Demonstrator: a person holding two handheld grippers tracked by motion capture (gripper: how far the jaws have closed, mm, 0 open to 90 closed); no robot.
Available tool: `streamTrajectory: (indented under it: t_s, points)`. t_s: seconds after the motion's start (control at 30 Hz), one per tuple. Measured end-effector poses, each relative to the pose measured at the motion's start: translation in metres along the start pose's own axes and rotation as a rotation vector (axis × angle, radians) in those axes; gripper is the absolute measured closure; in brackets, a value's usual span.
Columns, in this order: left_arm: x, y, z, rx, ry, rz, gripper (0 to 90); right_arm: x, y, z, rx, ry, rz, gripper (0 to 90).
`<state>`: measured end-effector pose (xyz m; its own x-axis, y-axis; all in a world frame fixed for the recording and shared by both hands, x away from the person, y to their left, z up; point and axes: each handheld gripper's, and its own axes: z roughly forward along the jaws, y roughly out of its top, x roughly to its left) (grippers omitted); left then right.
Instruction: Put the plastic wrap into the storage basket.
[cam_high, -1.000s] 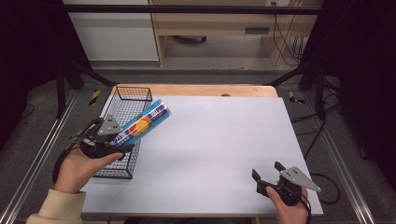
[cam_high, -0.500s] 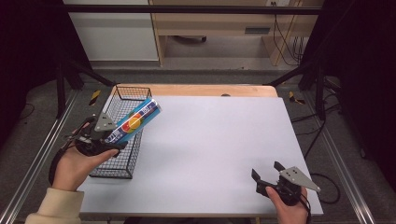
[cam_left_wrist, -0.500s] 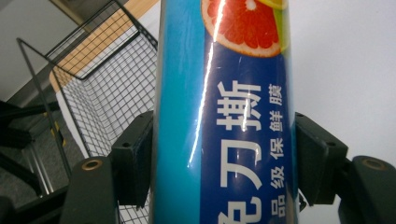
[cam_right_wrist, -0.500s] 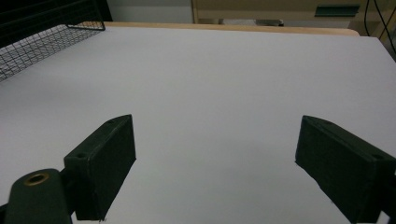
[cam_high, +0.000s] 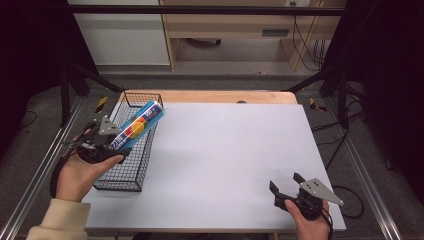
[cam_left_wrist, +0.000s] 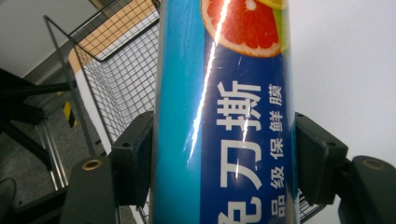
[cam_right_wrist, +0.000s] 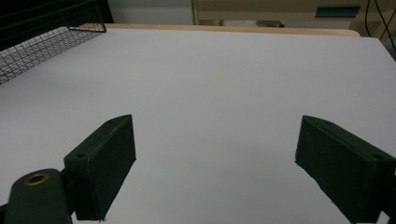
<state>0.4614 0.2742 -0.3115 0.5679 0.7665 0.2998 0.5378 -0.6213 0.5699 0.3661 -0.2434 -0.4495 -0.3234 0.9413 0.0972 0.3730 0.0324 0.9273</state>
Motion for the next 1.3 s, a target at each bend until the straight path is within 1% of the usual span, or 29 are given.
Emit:
streamTrajectory:
  t_s: [0.03,0.07,0.1,0.2,0.23,0.27,0.33,0.37,0.47,0.5,0.53,0.57,0.63,0.67,0.7,0.77,0.83,0.87,0.93,0.97,1.13,1.17,1.27,1.3]
  points:
    - [0.0,0.0,0.0,0.007,0.008,-0.002,32.2,0.0,0.0,0.0,0.0,0.0,0.0,12.5]
    - [0.002,-0.001,0.001,0.015,0.006,-0.022,32.2,0.0,0.0,0.0,0.0,0.0,0.001,12.5]
    - [0.002,-0.001,0.001,0.015,0.006,-0.022,32.3,0.0,0.0,0.0,0.0,0.0,0.001,12.5]
    - [0.003,-0.001,0.002,0.034,0.028,-0.034,32.2,0.0,0.0,0.0,0.0,0.0,0.001,12.5]
    - [0.003,0.0,0.004,0.052,0.038,-0.039,32.2,0.0,0.0,0.0,0.003,0.0,-0.001,12.5]
    - [0.003,0.0,0.005,0.058,0.044,-0.043,32.3,0.0,0.0,0.0,0.003,0.0,0.0,12.6]
    - [0.003,0.0,0.005,0.064,0.05,-0.045,32.2,0.0,0.0,0.0,0.002,0.0,0.0,12.5]
    - [0.003,0.0,0.007,0.076,0.064,-0.047,32.3,0.0,0.0,0.0,0.002,0.001,0.001,12.6]
    - [0.003,0.0,0.008,0.079,0.072,-0.054,32.3,0.0,0.0,0.0,0.002,0.003,0.001,12.6]
    - [0.002,0.0,0.01,0.09,0.088,-0.052,32.2,0.0,0.0,0.0,0.001,0.004,0.002,12.6]
    - [0.002,0.0,0.01,0.09,0.088,-0.052,32.3,0.0,0.0,0.0,0.001,0.004,0.002,12.6]
    - [0.003,0.0,0.013,0.098,0.098,-0.04,32.3,0.0,0.0,0.001,0.001,0.004,0.003,12.6]
    - [0.003,0.0,0.015,0.102,0.097,-0.046,32.3,0.001,0.0,0.001,0.001,0.004,0.002,12.6]
    - [0.003,0.0,0.017,0.112,0.093,-0.049,32.3,0.001,0.0,0.001,0.001,0.004,0.002,12.6]
    - [0.002,-0.001,0.018,0.122,0.097,-0.059,32.3,0.001,0.0,0.001,0.001,0.004,0.003,12.6]
    - [0.002,-0.001,0.023,0.146,0.101,-0.062,32.3,0.001,0.0,0.001,0.0,0.006,0.002,12.6]
    - [0.002,-0.001,0.025,0.156,0.103,-0.065,32.3,0.001,0.0,0.001,0.0,0.007,0.0,12.6]
    - [0.001,-0.002,0.029,0.172,0.114,-0.065,32.3,0.001,0.0,0.001,0.0,0.007,0.001,12.6]
    - [0.001,-0.002,0.031,0.174,0.115,-0.072,32.3,0.001,0.0,0.001,0.001,0.008,0.001,12.6]
    - [0.002,-0.003,0.034,0.181,0.111,-0.088,32.2,0.001,0.0,0.001,0.001,0.009,-0.003,12.6]
    - [0.002,-0.004,0.041,0.205,0.109,-0.076,32.2,0.001,0.0,0.001,0.0,0.011,-0.005,12.6]
    - [0.002,-0.004,0.044,0.208,0.109,-0.082,32.3,0.001,0.0,0.001,0.001,0.011,-0.003,12.6]
    - [0.003,-0.004,0.046,0.213,0.109,-0.083,32.3,0.001,0.001,0.001,0.002,0.012,0.0,12.6]
    - [0.003,-0.004,0.047,0.217,0.115,-0.085,32.3,0.001,0.001,0.001,0.001,0.012,0.0,12.6]
